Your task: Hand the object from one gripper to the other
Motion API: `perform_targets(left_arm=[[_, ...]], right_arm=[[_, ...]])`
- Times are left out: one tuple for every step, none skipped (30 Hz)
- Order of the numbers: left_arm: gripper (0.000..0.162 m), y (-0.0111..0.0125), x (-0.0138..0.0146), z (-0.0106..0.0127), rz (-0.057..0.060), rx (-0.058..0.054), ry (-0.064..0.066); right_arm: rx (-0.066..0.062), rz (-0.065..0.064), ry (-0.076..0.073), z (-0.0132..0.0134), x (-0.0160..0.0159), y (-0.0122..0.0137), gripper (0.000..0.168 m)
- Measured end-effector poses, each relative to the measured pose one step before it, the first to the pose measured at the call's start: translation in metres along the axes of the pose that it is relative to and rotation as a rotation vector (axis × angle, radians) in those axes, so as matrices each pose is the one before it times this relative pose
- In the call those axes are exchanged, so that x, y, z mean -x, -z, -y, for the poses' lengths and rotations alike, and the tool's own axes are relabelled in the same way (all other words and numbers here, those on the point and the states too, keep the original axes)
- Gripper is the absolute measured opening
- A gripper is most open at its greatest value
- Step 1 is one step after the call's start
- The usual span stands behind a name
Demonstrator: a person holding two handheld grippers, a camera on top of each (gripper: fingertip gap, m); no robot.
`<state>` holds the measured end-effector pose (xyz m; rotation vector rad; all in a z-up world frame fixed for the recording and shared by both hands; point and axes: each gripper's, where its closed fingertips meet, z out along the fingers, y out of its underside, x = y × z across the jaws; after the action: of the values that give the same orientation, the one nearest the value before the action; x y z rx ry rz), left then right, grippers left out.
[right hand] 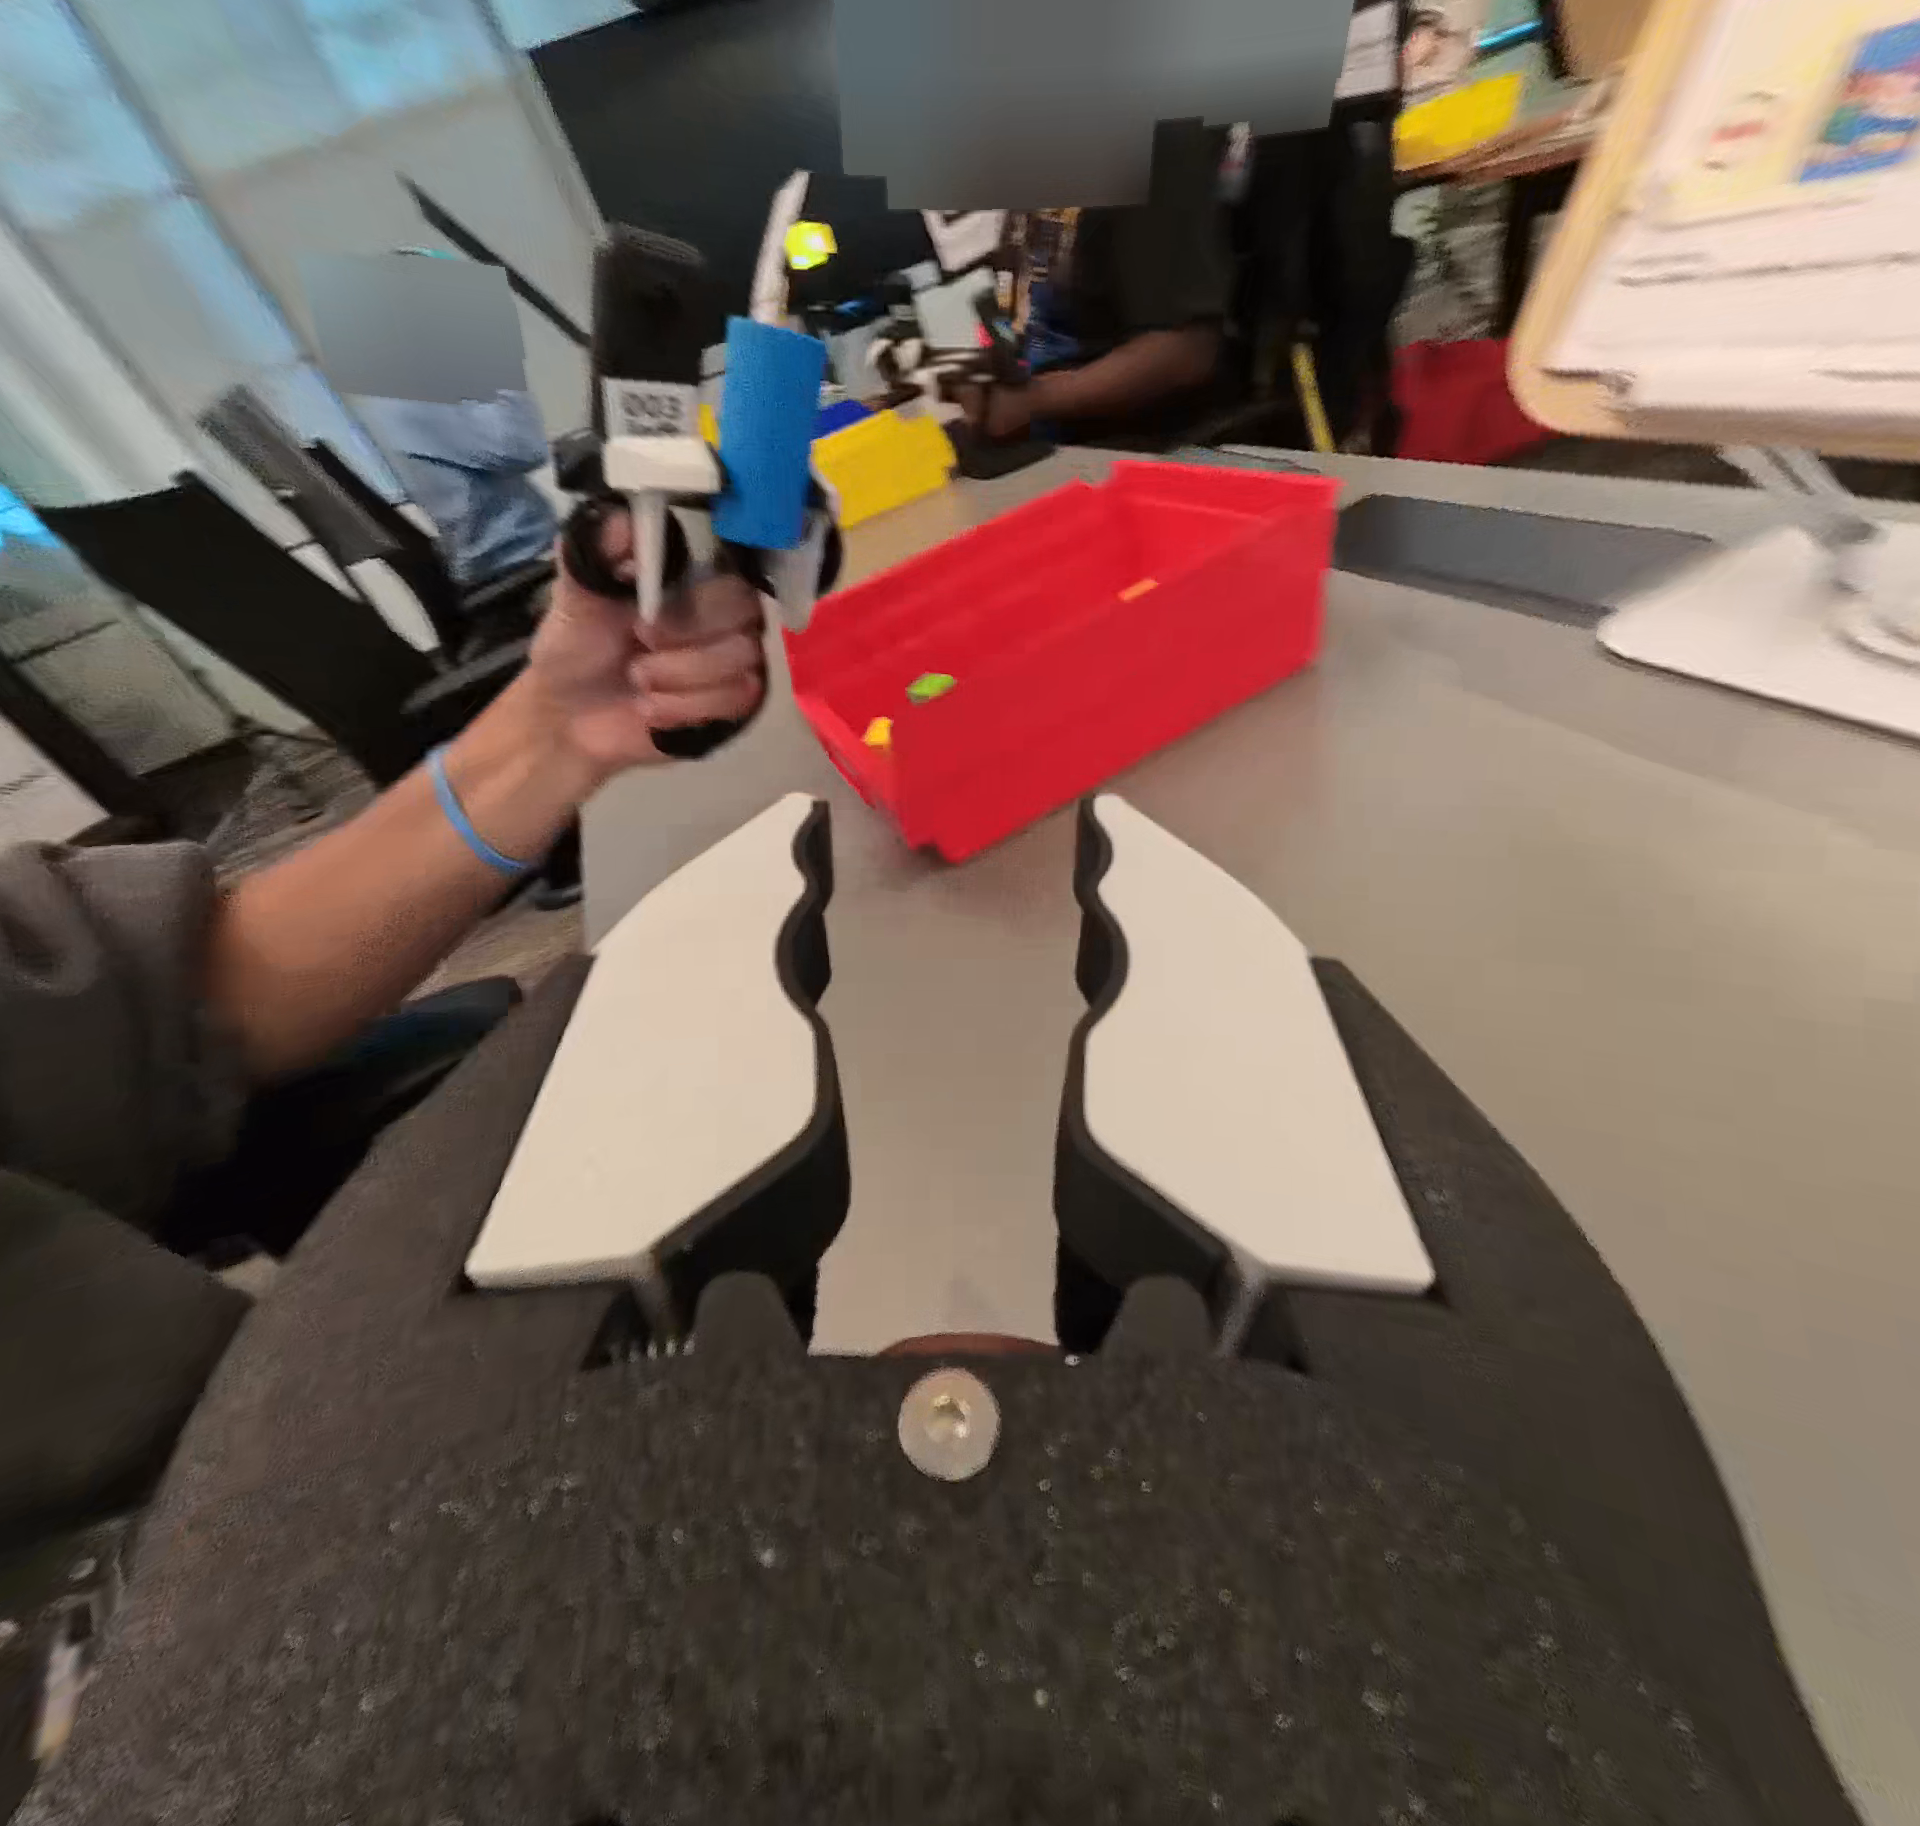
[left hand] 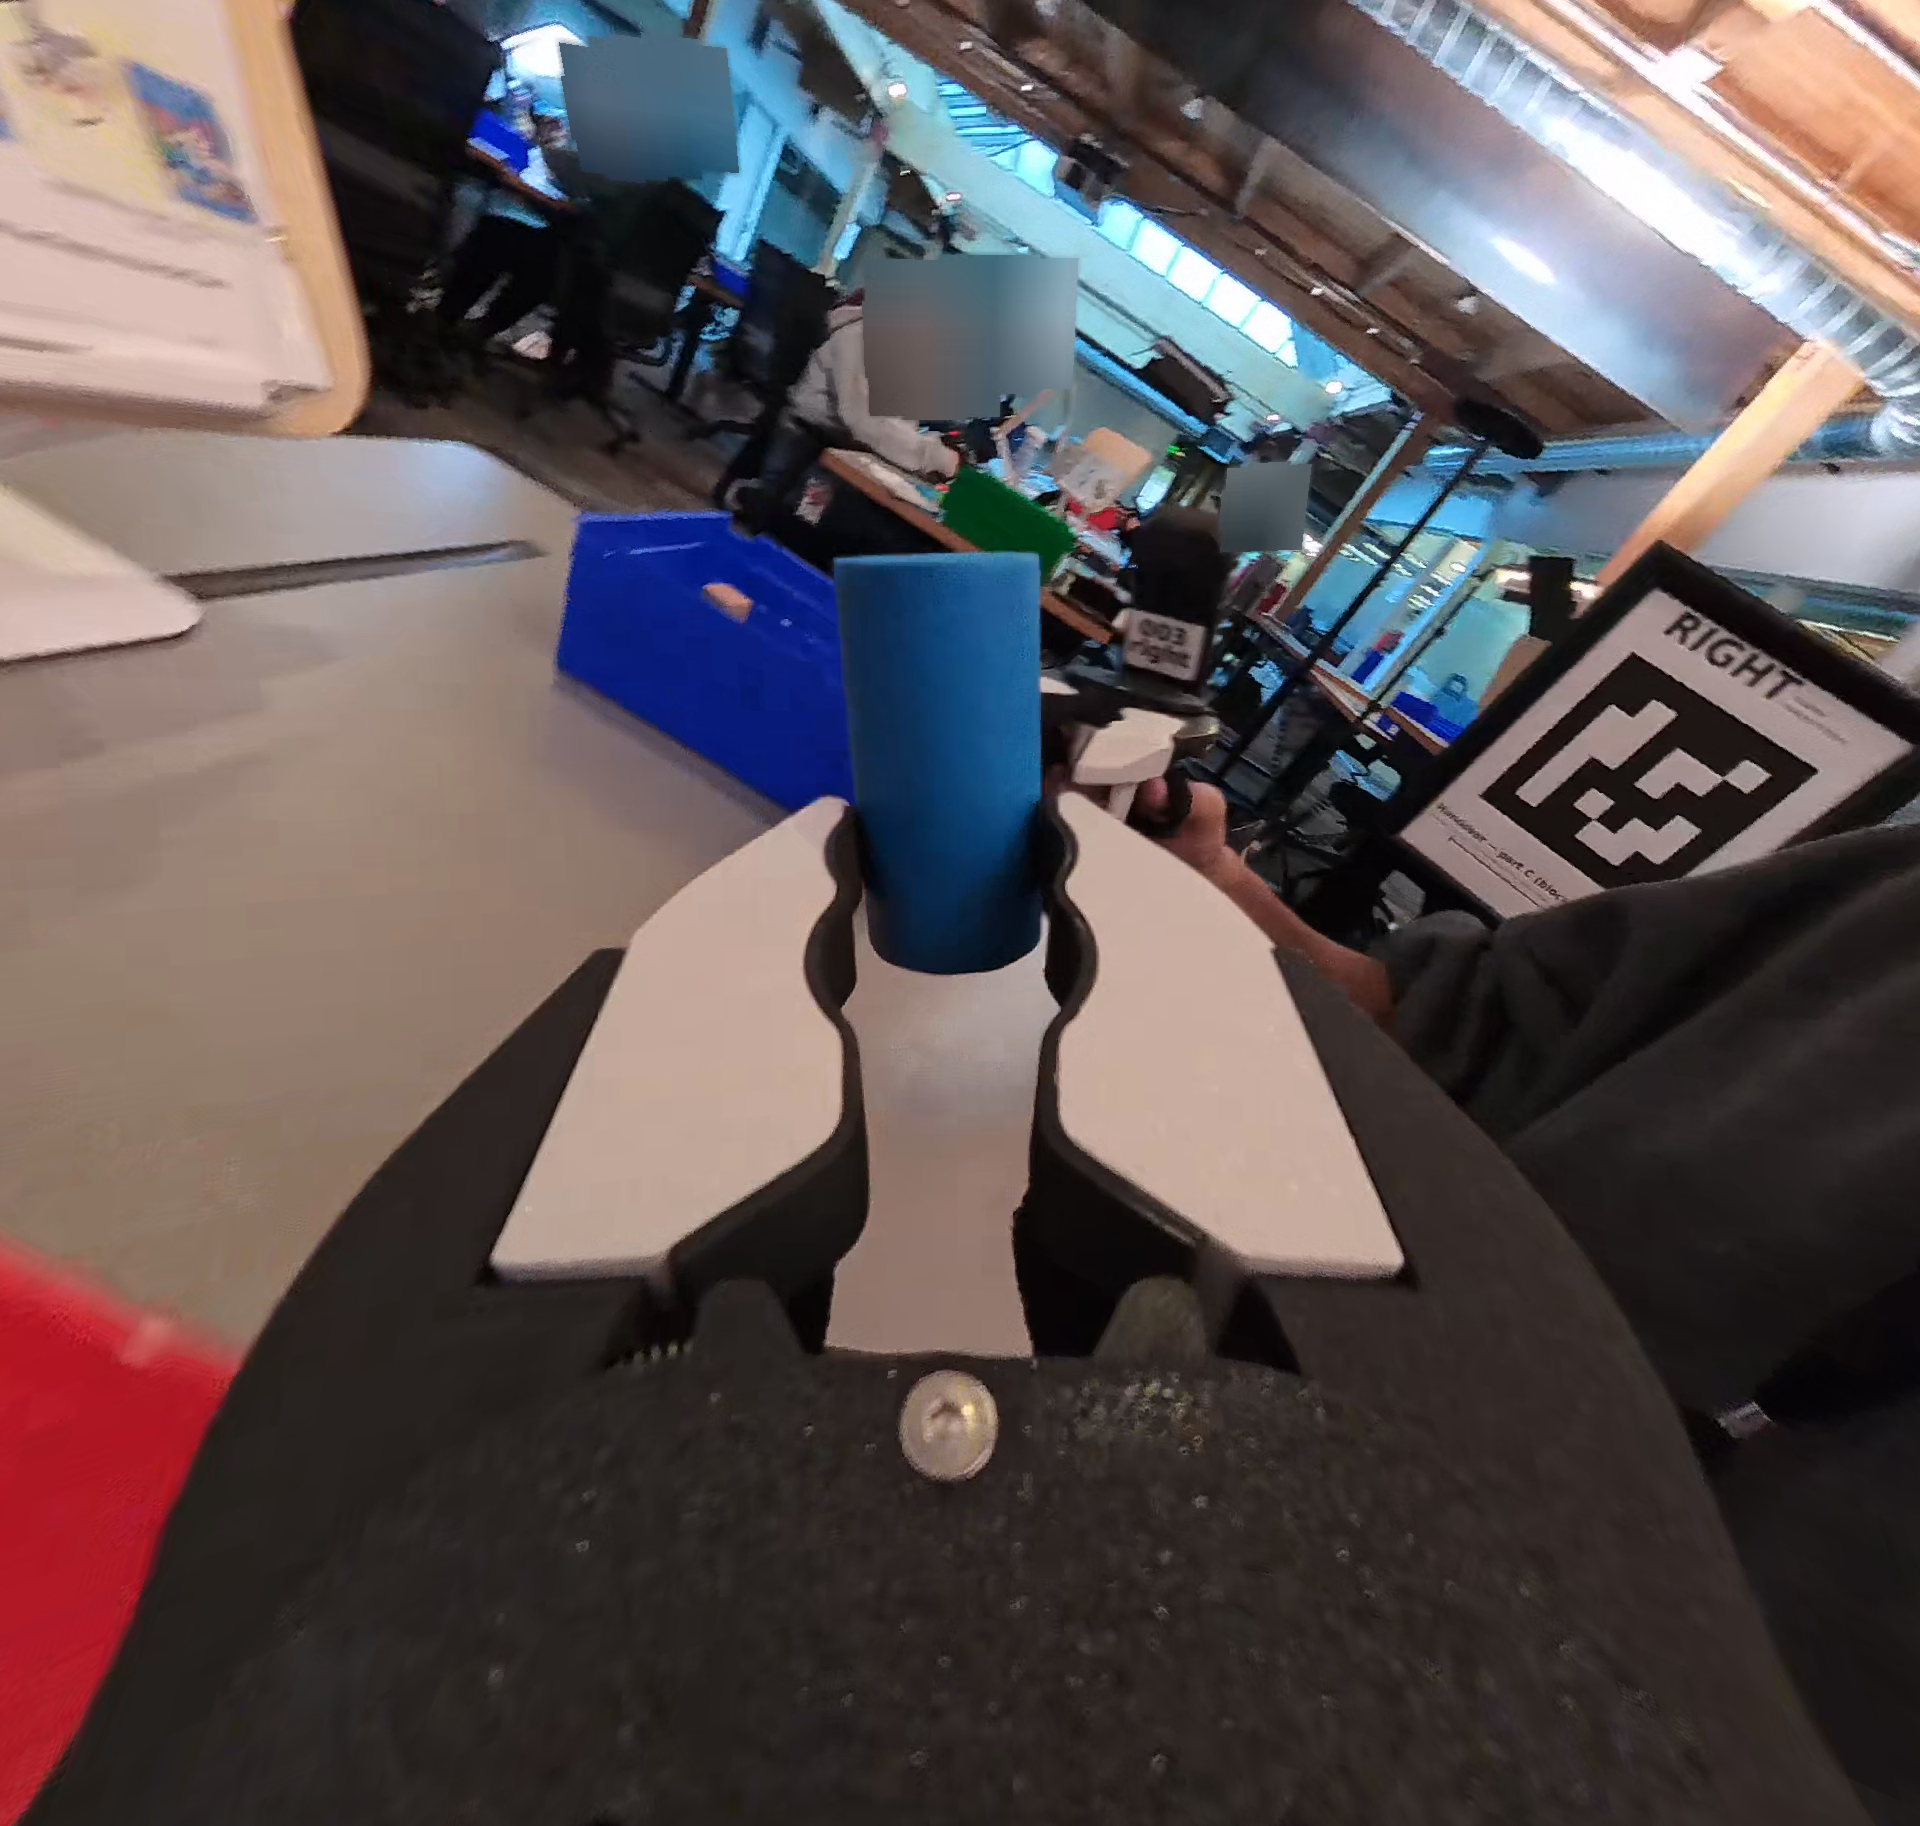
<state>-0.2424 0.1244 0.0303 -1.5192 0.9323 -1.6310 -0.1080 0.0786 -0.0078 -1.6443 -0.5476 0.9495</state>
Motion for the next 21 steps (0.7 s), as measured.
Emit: perform_targets(left_arm=[[0.032,-0.01423,-0.00411,0.00156,-0.0244,-0.0058,-0.0107],[0.032,-0.0139,-0.00285,-0.00001,-0.0204,0.0011,-0.0048],[0.032,-0.01344,-0.00265,-0.00176,-0.0231,0.0093,-0.0028],[0.032,-0.01268,-0.00156,-0.00298,-0.015,0.0128,-0.0088],[0.032,-0.0116,-0.00049,-0.00366,-0.0059,0.014,-0.0139],[0.032,-0.01043,-0.00108,-0.00431,-0.0103,0.0162,-0.0112],[0.032,-0.00891,-0.0007,-0.00354,-0.0078,0.0112,-0.01],[0.032,-0.00751,0.00028,-0.00286,0.0003,0.0064,-0.0124],[0.032,-0.00693,0.00053,-0.00403,-0.0017,0.0158,-0.01],[0.032,-0.00653,0.0013,-0.00542,0.0001,0.029,-0.0047],[0.032,-0.0056,0.00172,-0.00587,0.0039,0.0341,-0.0054],[0.032,-0.00405,0.00132,-0.00328,0.0052,0.015,-0.009],[0.032,-0.00226,-0.0002,-0.0006,-0.0042,-0.0032,-0.0024],[0.032,-0.00109,-0.00021,0.00031,-0.0077,-0.0073,0.0066],[0.032,-0.00044,0.00022,0.00024,-0.0053,-0.0047,0.0068],[0.032,-0.00013,0.00041,-0.00035,-0.0029,0.0003,0.0037],[0.032,0.00015,0.00054,-0.00046,0.0008,0.0001,0.0008],[0.032,-0.00008,0.0,-0.00073,-0.0028,0.0011,0.0038],[0.032,-0.00045,-0.00006,-0.00075,-0.0033,0.0001,0.0056],[0.032,-0.00065,0.0001,-0.00087,-0.0006,-0.0002,0.0034],[0.032,-0.00117,-0.0007,-0.00156,-0.0058,0.0043,0.0042]], right_arm=[[0.0009,0.0401,0.008,0.00673,0.00311,-0.01325,0.046],[0.0032,0.0378,0.0046,0.00542,0.00256,-0.01222,0.047],[-0.0046,0.0396,-0.0013,0.00542,0.00268,-0.01044,0.05],[-0.0236,0.0507,-0.0143,0.00747,0.00431,-0.00794,0.052],[-0.0327,0.0509,-0.0269,0.00771,0.00388,-0.00568,0.052],[-0.0248,0.0384,-0.0334,0.00589,0.0018,-0.00373,0.052],[-0.019,0.0252,-0.0303,0.00405,-0.00034,-0.00164,0.052],[-0.0168,0.0195,-0.0226,0.00269,-0.00098,-0.00012,0.052],[-0.0077,0.0223,-0.0202,0.00057,-0.00016,0.00044,0.052],[0.0076,0.025,-0.0217,-0.00166,0.00086,0.0005,0.052],[0.0136,0.0231,-0.0141,-0.00222,0.00154,0.0009,0.052],[0.0001,0.0119,-0.0002,-0.00056,0.00109,0.00135,0.051],[0.0002,-0.0052,0.0088,-0.00079,-0.00108,0.00144,0.05],[0.0089,-0.0077,0.0065,-0.00194,-0.00191,0.00131,0.047],[0.0002,-0.0019,-0.0025,-0.00106,-0.00147,0.00115,0.047],[-0.0118,0.0028,-0.0103,0.00034,-0.00104,0.00125,0.047],[-0.0161,0.0054,-0.0138,0.00072,-0.00101,0.00124,0.047],[-0.0152,0.0109,-0.0147,0.00072,-0.00006,0.00085,0.047],[-0.012,0.0122,-0.0154,0.00044,0.00042,0.0005,0.047],[-0.0046,0.0103,-0.0089,-0.00045,0.00073,0.00015,0.043],[0.0066,-0.0081,0.0006,-0.00192,-0.00155,-0.00008,0.039]])
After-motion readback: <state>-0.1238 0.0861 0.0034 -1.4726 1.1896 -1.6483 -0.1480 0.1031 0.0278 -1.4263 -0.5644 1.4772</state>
